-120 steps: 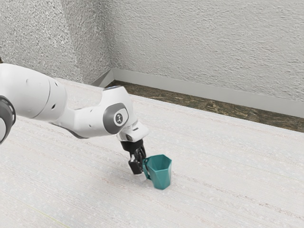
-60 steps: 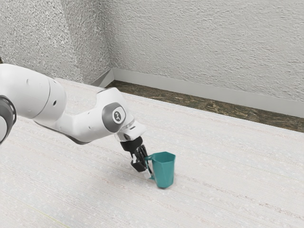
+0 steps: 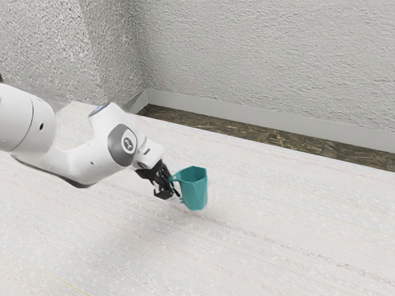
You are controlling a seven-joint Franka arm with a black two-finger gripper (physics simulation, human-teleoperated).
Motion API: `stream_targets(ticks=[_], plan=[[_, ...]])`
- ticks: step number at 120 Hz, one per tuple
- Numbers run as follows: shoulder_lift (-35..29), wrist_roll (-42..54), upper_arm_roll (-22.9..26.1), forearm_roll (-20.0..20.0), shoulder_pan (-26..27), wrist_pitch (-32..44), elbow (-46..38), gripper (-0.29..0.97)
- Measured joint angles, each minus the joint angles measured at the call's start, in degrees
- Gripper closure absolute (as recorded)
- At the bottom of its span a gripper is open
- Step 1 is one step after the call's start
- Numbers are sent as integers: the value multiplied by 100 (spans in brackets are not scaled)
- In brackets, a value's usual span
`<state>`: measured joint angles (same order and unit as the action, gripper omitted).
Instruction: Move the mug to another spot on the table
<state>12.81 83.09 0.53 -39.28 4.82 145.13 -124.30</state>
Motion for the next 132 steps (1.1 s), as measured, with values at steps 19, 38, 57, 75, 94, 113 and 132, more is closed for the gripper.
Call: stream_targets(ticks=[19, 38, 57, 75, 94, 113, 132], plan=[[-208, 75, -582, -148, -18, 350, -404, 73], [-53, 135, -1005, -275, -42, 567, -502, 73], [122, 193, -1127, -505, -29, 745, -500, 73], [223, 246, -1187, -628, -62, 838, -506, 72], [261, 290, -1195, -679, -170, 887, -518, 72], [383, 328, -1196, -688, -181, 867, -505, 53], [251, 361, -1196, -687, -182, 805, -615, 25]])
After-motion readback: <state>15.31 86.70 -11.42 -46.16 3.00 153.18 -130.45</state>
